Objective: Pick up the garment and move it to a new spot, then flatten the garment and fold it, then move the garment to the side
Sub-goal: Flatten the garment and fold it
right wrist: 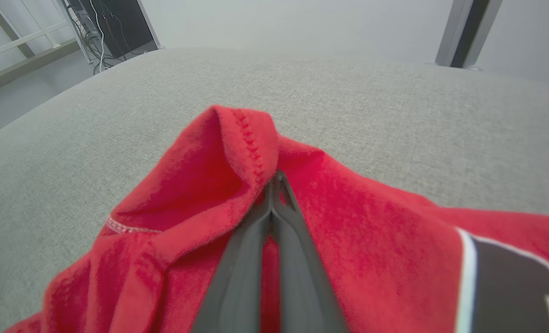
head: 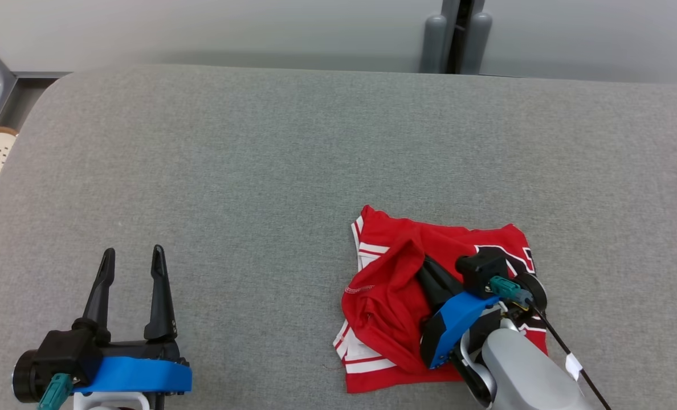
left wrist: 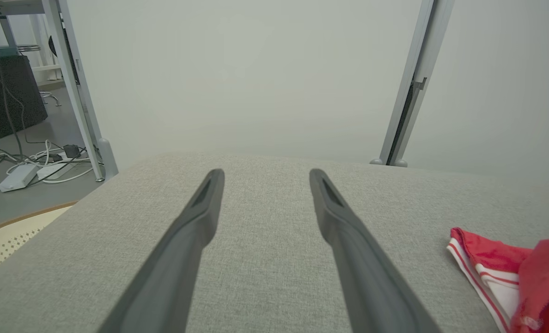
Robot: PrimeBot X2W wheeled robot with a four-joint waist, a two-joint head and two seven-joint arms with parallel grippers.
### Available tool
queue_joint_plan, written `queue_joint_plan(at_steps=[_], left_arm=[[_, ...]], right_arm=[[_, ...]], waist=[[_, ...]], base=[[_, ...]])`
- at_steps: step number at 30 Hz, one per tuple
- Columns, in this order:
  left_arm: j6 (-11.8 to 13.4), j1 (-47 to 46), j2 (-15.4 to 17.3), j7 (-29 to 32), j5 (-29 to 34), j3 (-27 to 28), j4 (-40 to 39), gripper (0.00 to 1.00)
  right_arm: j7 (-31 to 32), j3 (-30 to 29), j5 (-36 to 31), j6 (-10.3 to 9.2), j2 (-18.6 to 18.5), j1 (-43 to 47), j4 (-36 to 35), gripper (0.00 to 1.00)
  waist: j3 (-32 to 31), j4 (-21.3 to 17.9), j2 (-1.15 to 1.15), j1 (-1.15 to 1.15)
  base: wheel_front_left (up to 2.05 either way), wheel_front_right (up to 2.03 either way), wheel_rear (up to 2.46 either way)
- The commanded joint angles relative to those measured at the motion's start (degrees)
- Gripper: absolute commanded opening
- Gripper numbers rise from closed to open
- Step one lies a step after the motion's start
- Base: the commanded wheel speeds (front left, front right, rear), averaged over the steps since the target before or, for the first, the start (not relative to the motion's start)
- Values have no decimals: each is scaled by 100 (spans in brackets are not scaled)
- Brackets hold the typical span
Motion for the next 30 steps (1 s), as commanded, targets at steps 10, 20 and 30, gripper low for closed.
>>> queue_joint_plan(at_steps=[10, 20, 30], left_arm=[[69, -42, 17, -21, -58, -39, -2, 100], [113, -49, 17, -21, -87, -70, -15, 100], [118, -8, 17, -21, -23, -26, -50, 100]], right_arm=[[-156, 1049, 714, -3, 24, -186, 139, 0], [-202, 2297, 1314, -3, 20, 286, -445, 0], [-200, 2669, 1470, -3, 18, 327, -1006, 0]], waist=[[37, 177, 0, 0], [28, 80, 0, 0], [-21, -123, 0, 0]], base=[[0, 0, 0], [0, 0, 0], [0, 0, 0]])
